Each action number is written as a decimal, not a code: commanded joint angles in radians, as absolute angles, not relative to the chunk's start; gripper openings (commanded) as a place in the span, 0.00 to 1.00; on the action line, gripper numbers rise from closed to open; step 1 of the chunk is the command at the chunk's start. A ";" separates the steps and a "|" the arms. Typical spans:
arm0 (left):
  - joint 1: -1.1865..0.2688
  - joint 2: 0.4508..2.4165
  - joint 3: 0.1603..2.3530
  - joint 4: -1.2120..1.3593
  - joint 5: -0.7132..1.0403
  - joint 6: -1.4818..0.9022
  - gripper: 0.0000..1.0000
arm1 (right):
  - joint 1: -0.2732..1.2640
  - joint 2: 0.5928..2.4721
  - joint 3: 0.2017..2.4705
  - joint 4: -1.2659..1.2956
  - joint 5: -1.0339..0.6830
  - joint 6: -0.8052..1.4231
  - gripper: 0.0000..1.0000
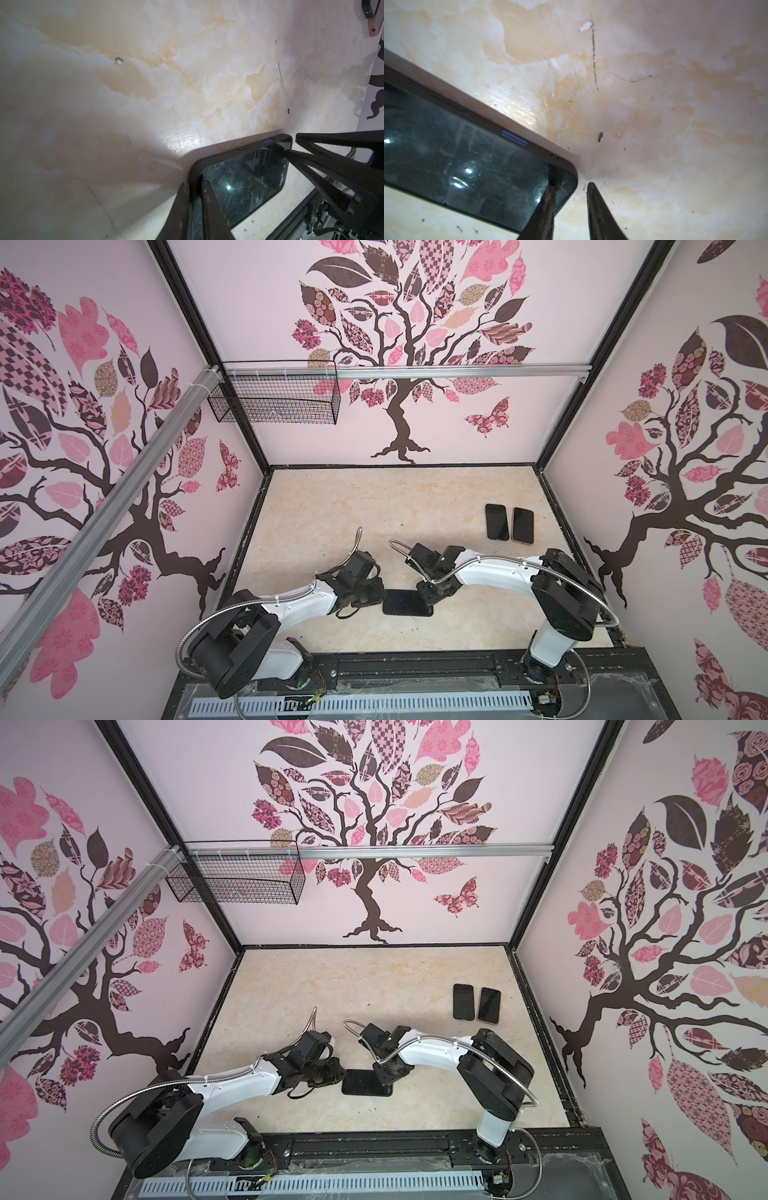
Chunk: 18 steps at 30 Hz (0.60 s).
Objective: Put the phone into the phone case
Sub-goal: 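Open both grippers and lift them off the cased phone, then grasp the cased phone with the right gripper while left arm withdraws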
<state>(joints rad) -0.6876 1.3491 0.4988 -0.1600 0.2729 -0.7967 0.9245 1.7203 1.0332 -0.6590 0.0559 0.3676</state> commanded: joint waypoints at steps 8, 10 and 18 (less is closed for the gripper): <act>-0.703 1.237 0.461 -0.268 0.275 -0.814 0.19 | 0.927 1.594 1.057 -0.688 0.009 0.207 0.69; -0.701 1.195 0.453 -0.289 0.256 -0.828 0.27 | 0.927 1.572 1.058 -0.678 0.001 0.149 0.77; -0.656 0.979 0.443 -0.499 0.132 -0.902 0.54 | 0.928 1.547 1.021 -0.606 -0.088 -0.092 0.99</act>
